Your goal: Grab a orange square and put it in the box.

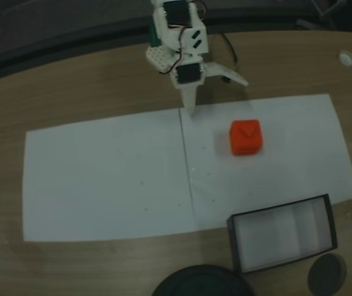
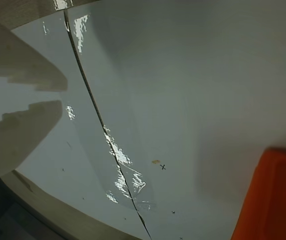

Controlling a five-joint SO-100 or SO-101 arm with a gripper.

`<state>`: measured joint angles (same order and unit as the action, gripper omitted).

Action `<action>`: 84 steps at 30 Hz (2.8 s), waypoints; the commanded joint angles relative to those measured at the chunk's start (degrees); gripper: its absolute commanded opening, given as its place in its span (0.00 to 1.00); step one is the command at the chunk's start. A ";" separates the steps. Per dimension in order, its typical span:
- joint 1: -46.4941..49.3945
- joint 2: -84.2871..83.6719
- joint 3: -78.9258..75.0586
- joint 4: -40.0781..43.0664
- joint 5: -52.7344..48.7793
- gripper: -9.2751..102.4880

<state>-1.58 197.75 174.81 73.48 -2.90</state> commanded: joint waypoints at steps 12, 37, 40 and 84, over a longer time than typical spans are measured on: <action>-0.44 1.23 -2.90 0.53 -0.18 0.08; -5.89 0.00 -19.42 -13.80 1.85 0.33; -10.46 -5.98 -23.12 -13.80 2.99 0.34; -21.53 -103.54 -66.71 -3.87 8.61 0.22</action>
<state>-22.76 94.48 110.39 69.79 5.89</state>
